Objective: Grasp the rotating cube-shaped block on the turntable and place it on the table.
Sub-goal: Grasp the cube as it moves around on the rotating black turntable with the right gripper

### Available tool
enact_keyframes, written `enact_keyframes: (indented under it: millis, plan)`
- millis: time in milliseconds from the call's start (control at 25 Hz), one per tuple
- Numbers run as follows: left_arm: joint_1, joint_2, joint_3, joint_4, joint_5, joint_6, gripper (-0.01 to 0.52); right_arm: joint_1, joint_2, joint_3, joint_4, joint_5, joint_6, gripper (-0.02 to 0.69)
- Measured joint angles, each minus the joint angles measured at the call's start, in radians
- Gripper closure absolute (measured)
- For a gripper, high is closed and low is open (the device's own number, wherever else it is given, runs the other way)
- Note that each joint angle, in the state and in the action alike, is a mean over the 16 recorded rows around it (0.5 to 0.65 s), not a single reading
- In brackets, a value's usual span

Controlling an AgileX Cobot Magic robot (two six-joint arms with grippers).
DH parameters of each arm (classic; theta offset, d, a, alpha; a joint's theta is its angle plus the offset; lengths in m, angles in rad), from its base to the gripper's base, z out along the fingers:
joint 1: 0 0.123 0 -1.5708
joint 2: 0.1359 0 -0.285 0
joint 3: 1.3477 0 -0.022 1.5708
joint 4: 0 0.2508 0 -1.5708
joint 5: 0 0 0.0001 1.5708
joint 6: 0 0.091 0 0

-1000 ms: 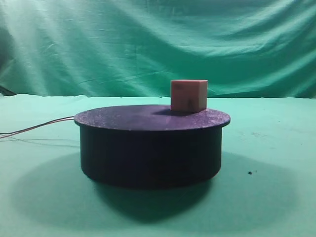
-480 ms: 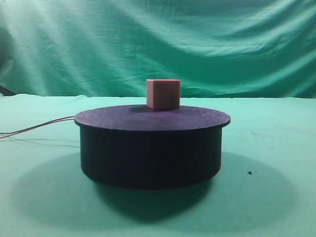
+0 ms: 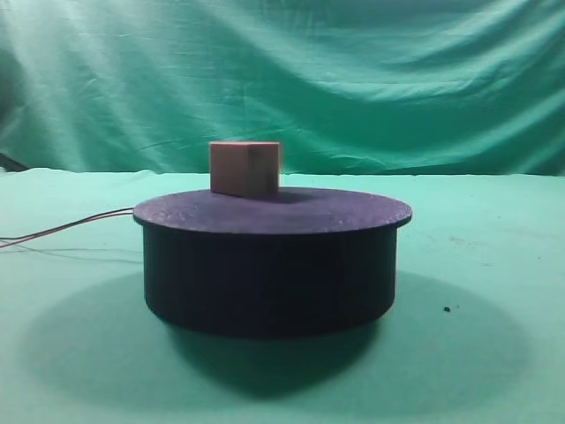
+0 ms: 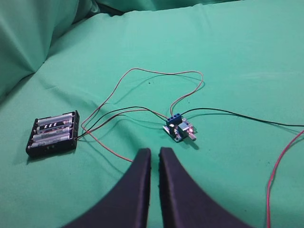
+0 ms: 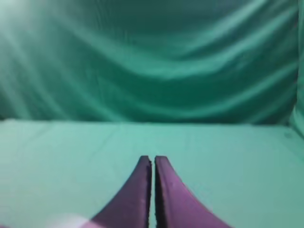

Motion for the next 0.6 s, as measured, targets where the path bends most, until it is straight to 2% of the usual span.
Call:
enact_keyframes:
  millis: [240,600]
  plan:
    - [0.0,0.0,0.0,0.0,0.0,0.0,0.514,0.0,0.105,-0.14,0.051,0.091,0.006,0.665]
    - [0.0,0.0,0.0,0.0,0.0,0.0,0.514,0.0,0.405,-0.352,0.115,0.452,-0.028,0.665]
